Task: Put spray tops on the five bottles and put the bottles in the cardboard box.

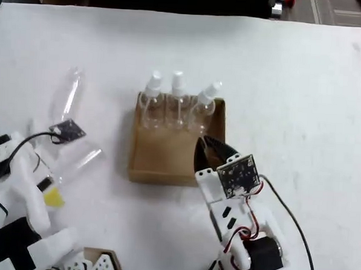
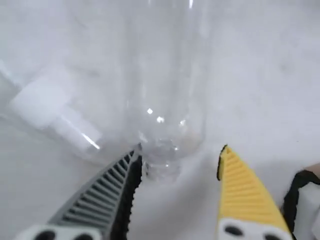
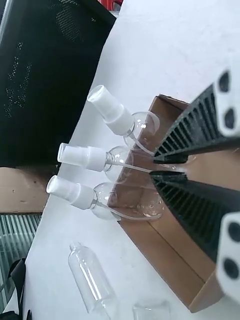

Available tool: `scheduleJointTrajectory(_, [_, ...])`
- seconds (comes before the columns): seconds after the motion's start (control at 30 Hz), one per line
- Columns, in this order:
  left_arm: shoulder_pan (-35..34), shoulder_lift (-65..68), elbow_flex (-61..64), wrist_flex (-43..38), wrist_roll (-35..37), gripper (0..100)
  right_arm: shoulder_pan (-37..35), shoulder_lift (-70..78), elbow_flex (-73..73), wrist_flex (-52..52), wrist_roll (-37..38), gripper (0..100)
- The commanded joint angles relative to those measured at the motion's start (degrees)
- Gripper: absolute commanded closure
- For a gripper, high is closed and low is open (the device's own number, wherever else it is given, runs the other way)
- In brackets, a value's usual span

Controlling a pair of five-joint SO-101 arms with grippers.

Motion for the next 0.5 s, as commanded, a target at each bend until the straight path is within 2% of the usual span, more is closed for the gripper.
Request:
scheduleJointTrajectory(0.0, [0.92, -2.51, -1.49, -0.62, 3.16, 77, 0.04, -0.22, -0.44, -1.36, 0.62, 98.1])
scheduleJointTrajectory(0.33, [1.01, -2.68, -1.93, 0.79, 0.62, 96, 0.04, -0.22, -0.44, -1.27, 0.62, 98.1])
scheduleJointTrajectory(0.47, [1.01, -4.88, -9.41, 11.69, 0.88, 97, 0.04, -0.22, -0.44, -1.27, 0.62, 98.1])
